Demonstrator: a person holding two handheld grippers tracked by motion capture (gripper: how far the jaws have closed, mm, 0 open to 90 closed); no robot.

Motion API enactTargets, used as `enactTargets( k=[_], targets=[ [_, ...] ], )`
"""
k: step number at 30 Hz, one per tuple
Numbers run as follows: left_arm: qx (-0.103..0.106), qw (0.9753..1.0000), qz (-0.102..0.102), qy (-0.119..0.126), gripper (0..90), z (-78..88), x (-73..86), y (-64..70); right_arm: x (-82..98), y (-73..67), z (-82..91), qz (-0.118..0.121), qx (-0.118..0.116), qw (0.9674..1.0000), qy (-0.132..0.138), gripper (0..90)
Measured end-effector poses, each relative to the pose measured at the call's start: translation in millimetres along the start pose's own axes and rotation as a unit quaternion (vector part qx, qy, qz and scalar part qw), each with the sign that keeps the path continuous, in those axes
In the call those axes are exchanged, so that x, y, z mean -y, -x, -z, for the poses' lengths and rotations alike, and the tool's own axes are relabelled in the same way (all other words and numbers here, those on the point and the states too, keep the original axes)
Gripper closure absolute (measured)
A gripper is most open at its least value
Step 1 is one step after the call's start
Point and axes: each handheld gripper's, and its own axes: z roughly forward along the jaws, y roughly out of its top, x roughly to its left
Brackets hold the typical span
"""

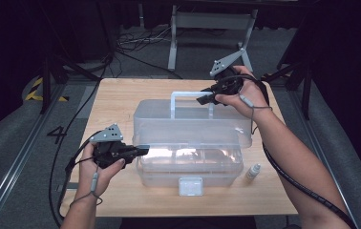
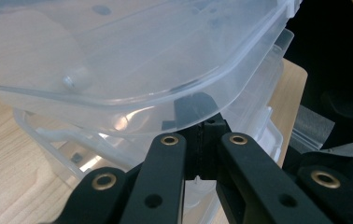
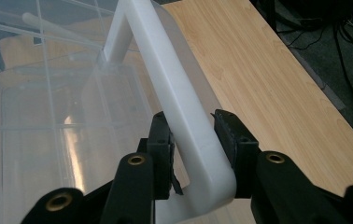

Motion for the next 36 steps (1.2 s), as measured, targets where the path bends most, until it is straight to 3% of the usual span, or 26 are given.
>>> enactTargets(
  k=[9,21,22,23,30,36],
  targets=[
    [-0.008,1.0000,-0.004,-0.002,90.0,0.8,-0.5,0.5,0.5,-2.1,-0.4,0.003,0.006,1.0000,0.001,68.8],
    [-0.010,0.9999,-0.006,-0.007,90.0,1.3,-1.2,0.6,-0.8,-6.8,-0.5,0.013,-0.002,0.9999,-0.003,54.3],
    [-0.009,0.9999,-0.004,-0.008,90.0,1.1,-1.1,1.1,-0.7,-6.9,-0.4,0.011,0.001,0.9999,0.001,47.1],
    [-0.009,0.9999,-0.006,-0.008,90.0,1.0,-1.3,1.1,-0.7,-6.9,0.2,0.005,0.017,0.9996,0.021,41.4],
    [-0.011,0.9999,-0.009,-0.009,90.0,1.4,-2.1,0.8,1.4,-5.4,11.0,-0.012,0.018,0.9987,0.047,43.5],
    [-0.016,0.9997,-0.015,-0.015,90.0,1.9,-5.8,1.0,6.7,-14.0,32.8,-0.016,0.030,0.9970,0.069,45.4]
  ],
)
